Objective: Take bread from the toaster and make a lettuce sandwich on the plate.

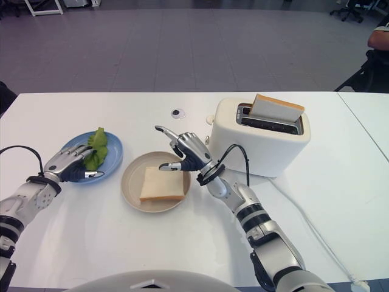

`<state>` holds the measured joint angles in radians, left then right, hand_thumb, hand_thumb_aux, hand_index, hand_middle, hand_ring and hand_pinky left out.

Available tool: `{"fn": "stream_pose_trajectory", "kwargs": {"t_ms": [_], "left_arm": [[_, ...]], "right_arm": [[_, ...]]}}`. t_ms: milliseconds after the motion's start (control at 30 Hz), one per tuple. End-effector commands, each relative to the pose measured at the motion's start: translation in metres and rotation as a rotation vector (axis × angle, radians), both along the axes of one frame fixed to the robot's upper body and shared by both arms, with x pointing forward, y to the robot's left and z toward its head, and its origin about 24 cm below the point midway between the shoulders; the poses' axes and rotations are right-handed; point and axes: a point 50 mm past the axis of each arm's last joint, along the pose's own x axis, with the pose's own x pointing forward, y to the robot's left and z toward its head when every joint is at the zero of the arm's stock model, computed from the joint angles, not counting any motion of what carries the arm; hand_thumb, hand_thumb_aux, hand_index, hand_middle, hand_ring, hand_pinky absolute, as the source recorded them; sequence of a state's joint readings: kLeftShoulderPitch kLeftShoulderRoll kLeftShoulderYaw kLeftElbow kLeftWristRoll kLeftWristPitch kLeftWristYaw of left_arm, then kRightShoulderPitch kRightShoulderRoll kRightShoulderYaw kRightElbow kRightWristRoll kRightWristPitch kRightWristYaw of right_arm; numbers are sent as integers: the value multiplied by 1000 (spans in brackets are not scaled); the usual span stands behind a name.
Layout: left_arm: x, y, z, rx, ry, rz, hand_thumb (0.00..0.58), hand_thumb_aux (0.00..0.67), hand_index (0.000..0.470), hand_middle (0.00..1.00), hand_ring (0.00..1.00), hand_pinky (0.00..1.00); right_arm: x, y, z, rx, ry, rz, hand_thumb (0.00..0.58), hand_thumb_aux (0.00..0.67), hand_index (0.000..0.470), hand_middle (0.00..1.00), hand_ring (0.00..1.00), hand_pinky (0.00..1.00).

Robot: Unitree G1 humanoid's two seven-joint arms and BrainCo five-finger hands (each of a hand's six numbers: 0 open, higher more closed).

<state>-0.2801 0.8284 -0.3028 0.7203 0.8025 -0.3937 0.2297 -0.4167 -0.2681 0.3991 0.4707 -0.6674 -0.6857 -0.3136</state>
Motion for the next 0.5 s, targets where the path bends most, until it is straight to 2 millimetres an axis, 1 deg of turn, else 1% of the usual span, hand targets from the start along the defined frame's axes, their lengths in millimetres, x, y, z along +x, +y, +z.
{"fn": "stream_pose_trajectory", "kwargs": {"t_ms": [33,67,100,133,400,500], "left_arm": [[-3,-3,-11,-3,65,-19,531,476,334,0,0,0],[-3,-4,-11,-12,64,-28,563,554,389,0,0,0],[-3,-6,-11,-23,61,-40,580,670,470,0,0,0],[-3,-8,-10,-36,54,-53,580,670,470,0,0,0],[2,-16,5,-129,-74,-128,580,670,470,0,0,0],[7,-19,19,-171,-167,-152,580,670,470,0,0,0]], "right_arm": [[-1,-4,6,50,0,-6,0,0,0,557,557,557],[-1,-4,7,56,0,-7,0,0,0,278,278,278],[-2,-4,8,62,-3,-9,0,0,0,59,59,59],[-2,-5,9,67,-5,-10,0,0,0,0,0,0],[-2,-7,14,90,-23,-18,0,0,0,0,0,0],[-3,-8,19,108,-40,-19,0,0,0,0,0,0]]}}
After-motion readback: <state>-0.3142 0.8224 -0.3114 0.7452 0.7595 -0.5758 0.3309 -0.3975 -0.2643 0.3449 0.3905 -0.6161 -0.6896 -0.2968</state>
